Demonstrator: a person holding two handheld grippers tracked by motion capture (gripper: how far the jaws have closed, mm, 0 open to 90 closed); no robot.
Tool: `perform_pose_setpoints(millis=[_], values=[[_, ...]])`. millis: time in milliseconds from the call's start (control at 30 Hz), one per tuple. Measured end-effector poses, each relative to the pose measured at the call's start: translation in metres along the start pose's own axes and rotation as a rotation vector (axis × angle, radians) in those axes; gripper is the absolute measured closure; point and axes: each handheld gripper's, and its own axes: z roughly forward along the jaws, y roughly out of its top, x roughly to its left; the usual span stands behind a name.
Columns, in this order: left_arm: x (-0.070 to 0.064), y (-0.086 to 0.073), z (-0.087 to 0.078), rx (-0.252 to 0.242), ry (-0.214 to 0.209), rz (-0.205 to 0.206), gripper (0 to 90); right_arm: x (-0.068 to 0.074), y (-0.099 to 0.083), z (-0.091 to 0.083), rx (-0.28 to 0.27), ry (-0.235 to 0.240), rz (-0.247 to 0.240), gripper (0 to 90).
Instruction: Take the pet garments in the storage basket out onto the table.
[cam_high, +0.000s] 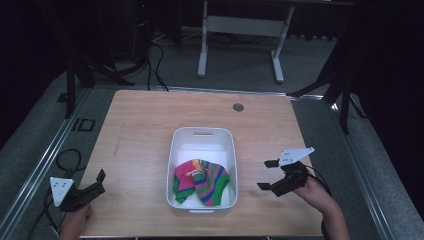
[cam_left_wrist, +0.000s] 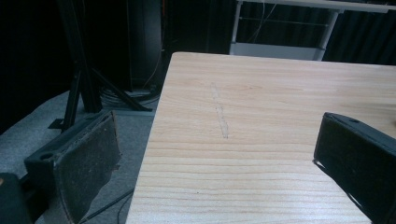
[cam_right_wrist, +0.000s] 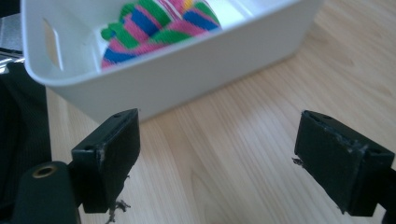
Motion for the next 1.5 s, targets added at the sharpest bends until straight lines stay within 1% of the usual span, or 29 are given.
perform_pose_setpoints(millis=[67,133,200,233,267,333,367,400,433,500,533,600,667,767,1000,1100,1133,1300,1367,1500], values=[[0.000,0.000,0.000,0.000,0.000,0.001,0.9,0.003,0.009,0.004,-0.002,0.008,-0.017,14.0],[0.000,0.000,0.000,0.001,-0.001,0.001,0.9,0.005,0.019,0.008,-0.006,0.026,-0.025,13.8],[0.000,0.000,0.000,0.001,0.000,0.002,0.9,0.005,0.022,0.009,-0.008,0.031,-0.030,13.8],[0.000,0.000,0.000,0.001,0.000,0.001,0.9,0.007,0.031,0.014,-0.011,0.050,-0.035,13.2],[0.000,0.000,0.000,0.001,0.000,0.002,0.9,0.007,0.031,0.014,-0.011,0.050,-0.035,13.2],[0.000,0.000,0.000,0.001,0.000,0.002,0.9,0.010,0.042,0.021,-0.011,0.076,-0.039,12.4],[0.000,0.000,0.000,0.000,-0.001,0.001,0.9,0.013,0.047,0.025,-0.007,0.068,-0.048,13.2],[0.000,0.000,0.000,0.000,-0.001,0.001,0.9,0.013,0.047,0.025,-0.007,0.068,-0.048,13.2],[0.000,0.000,0.000,0.000,-0.001,0.001,0.9,0.015,0.053,0.030,0.003,0.076,-0.052,13.2],[0.000,0.000,0.000,0.000,-0.002,-0.001,0.9,0.019,0.060,0.037,0.014,0.068,-0.068,13.2],[0.000,0.000,0.000,-0.001,-0.002,-0.002,0.9,0.020,0.064,0.042,0.020,0.073,-0.074,13.2],[0.000,0.000,0.000,-0.001,-0.003,-0.004,0.9,0.021,0.067,0.044,0.022,0.076,-0.074,13.2],[0.000,0.000,0.000,-0.002,-0.003,-0.005,0.9,0.024,0.074,0.051,0.027,0.093,-0.085,13.2],[0.001,0.000,0.000,-0.002,-0.005,-0.006,0.9,0.027,0.085,0.061,0.035,0.104,-0.091,13.2],[0.001,0.000,0.000,-0.003,-0.008,-0.009,0.9,0.031,0.104,0.088,0.085,0.134,-0.100,13.2],[0.001,0.000,0.000,-0.004,-0.010,-0.011,0.9,0.032,0.108,0.097,0.102,0.129,-0.107,13.2],[0.001,0.000,0.000,-0.004,-0.011,-0.011,0.9,0.032,0.113,0.106,0.121,0.131,-0.097,13.2],[0.002,0.000,0.000,-0.004,-0.015,-0.011,0.9,0.036,0.123,0.124,0.165,0.118,-0.093,13.2],[0.002,0.000,0.000,-0.003,-0.016,-0.011,0.9,0.037,0.127,0.130,0.182,0.118,-0.081,13.2],[0.002,0.000,0.000,-0.003,-0.017,-0.010,0.9,0.040,0.134,0.144,0.220,0.104,-0.084,13.2]])
